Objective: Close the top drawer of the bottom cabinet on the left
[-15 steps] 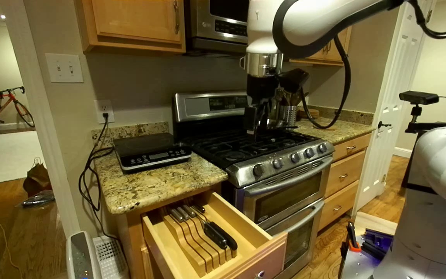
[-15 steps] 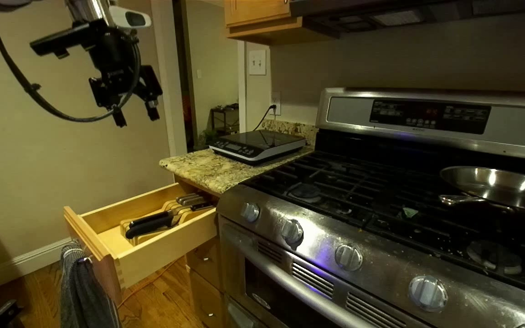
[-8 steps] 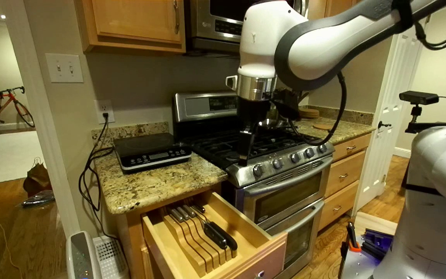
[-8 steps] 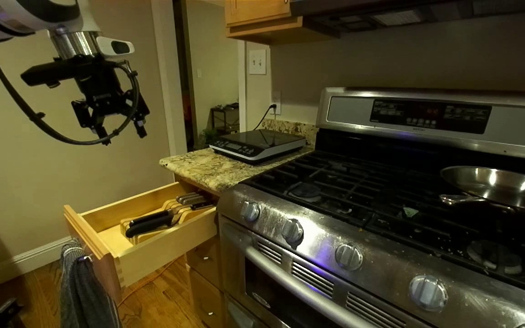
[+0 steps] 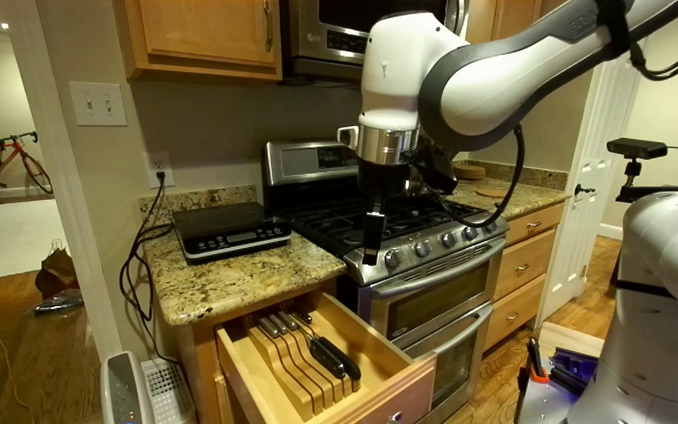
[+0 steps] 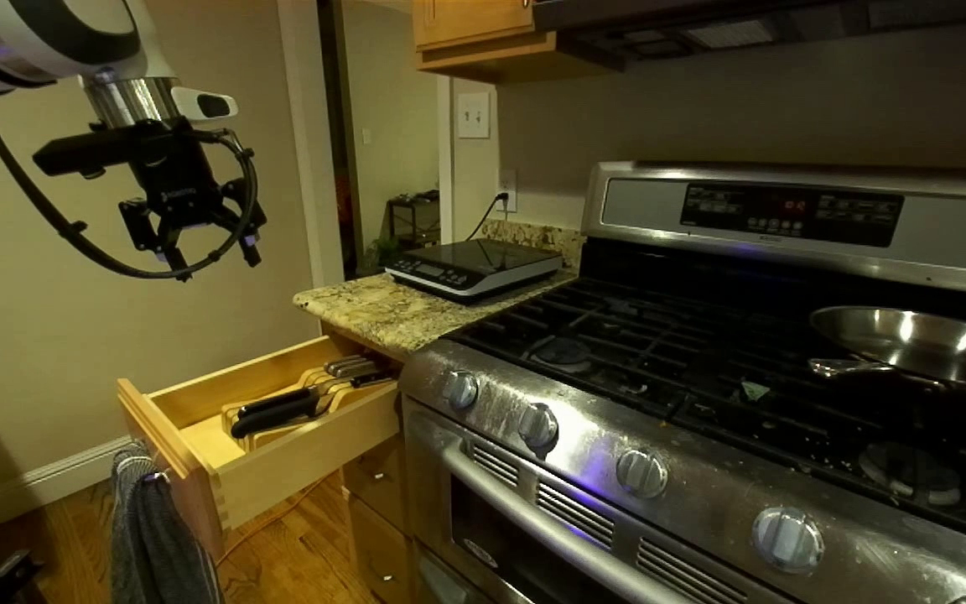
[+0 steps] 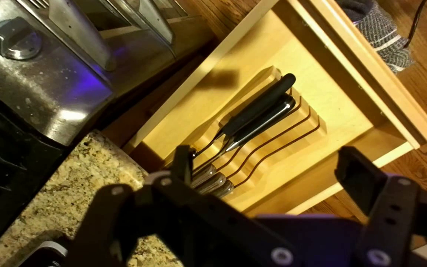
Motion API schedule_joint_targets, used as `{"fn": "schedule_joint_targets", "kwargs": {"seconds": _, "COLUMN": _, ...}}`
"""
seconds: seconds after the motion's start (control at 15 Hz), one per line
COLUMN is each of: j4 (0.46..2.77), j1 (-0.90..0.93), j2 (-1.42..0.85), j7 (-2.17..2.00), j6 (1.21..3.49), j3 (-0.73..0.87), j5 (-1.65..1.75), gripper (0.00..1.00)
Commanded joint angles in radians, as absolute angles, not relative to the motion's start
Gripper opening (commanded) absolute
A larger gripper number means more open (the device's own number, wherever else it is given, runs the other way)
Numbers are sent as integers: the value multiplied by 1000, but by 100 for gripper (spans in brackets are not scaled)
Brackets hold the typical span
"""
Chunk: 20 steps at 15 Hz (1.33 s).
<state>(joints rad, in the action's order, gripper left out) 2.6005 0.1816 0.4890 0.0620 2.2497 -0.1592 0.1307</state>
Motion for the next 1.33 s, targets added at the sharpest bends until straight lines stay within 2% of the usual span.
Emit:
{"fn": "schedule_joint_targets", "kwargs": {"seconds": 0.0, "j4": 2602, "j1": 181, "j2": 476, "j7": 60, "j6": 2265, "j3": -171, "j5": 148, "gripper": 100}}
{"fn": "schedule_joint_targets", "kwargs": {"seconds": 0.8, "j4": 2621, "j1": 281, "j2": 181, "j7": 75, "j6": 2504, "j3": -320, "j5": 181, "gripper": 100}}
{"fn": "schedule_joint_targets", "kwargs": {"seconds": 1.27, "j4": 2616, "j1": 309, "j2": 130, "j7": 87, "j6": 2533, "j3": -331, "j5": 181, "gripper": 100}}
